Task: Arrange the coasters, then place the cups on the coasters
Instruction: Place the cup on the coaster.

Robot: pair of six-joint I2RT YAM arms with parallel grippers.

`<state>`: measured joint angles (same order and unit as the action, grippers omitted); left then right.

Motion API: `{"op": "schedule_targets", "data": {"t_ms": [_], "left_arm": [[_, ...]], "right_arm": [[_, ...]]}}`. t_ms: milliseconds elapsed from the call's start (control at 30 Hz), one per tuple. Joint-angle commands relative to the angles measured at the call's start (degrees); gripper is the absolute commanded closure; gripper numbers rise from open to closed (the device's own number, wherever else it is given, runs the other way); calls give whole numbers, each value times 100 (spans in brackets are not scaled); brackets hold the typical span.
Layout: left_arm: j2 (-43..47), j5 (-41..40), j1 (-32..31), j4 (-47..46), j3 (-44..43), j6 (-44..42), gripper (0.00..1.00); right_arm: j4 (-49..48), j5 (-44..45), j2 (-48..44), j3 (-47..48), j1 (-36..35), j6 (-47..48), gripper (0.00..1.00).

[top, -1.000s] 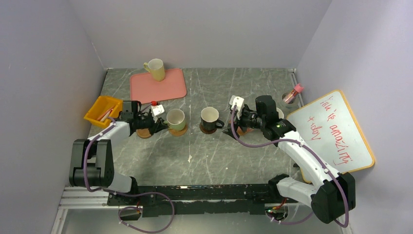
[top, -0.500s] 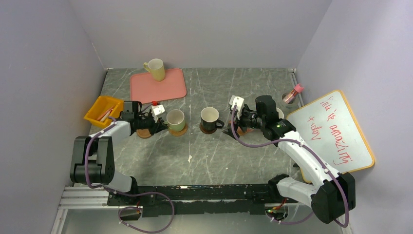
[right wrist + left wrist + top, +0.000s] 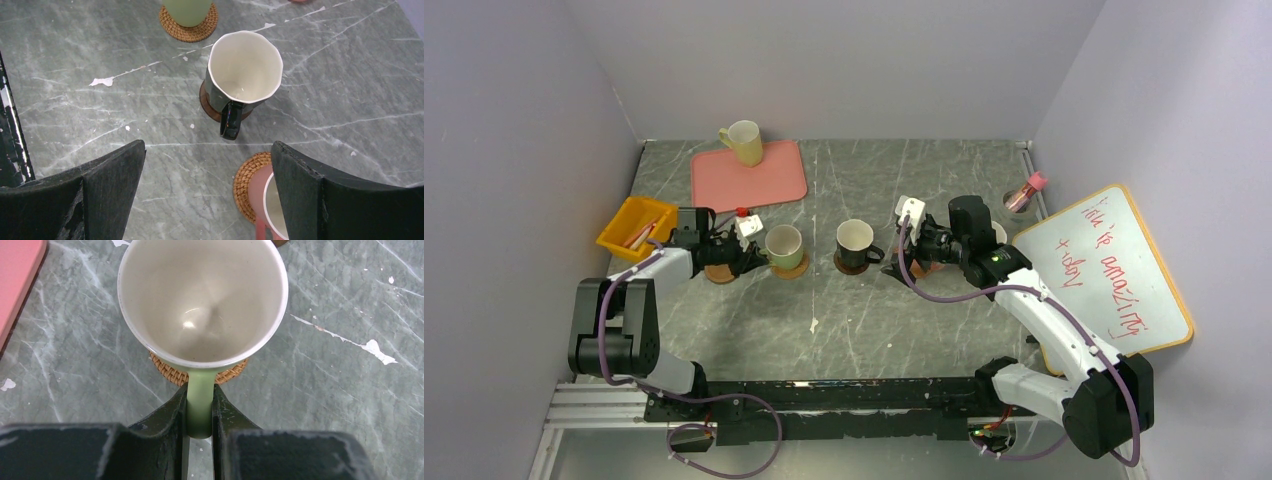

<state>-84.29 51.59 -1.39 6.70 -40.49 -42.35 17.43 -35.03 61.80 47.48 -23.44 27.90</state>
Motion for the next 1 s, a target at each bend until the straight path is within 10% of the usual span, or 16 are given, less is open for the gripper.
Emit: {"op": "schedule_targets", "data": {"t_ms": [0, 967], "left_arm": [[37, 299, -27, -317, -91, 43, 94], [14, 334, -22, -151, -143, -63, 85]], "right_arm": [[-206, -163, -129, -2, 21, 41, 0], [-214, -171, -123, -2, 15, 56, 0]]}}
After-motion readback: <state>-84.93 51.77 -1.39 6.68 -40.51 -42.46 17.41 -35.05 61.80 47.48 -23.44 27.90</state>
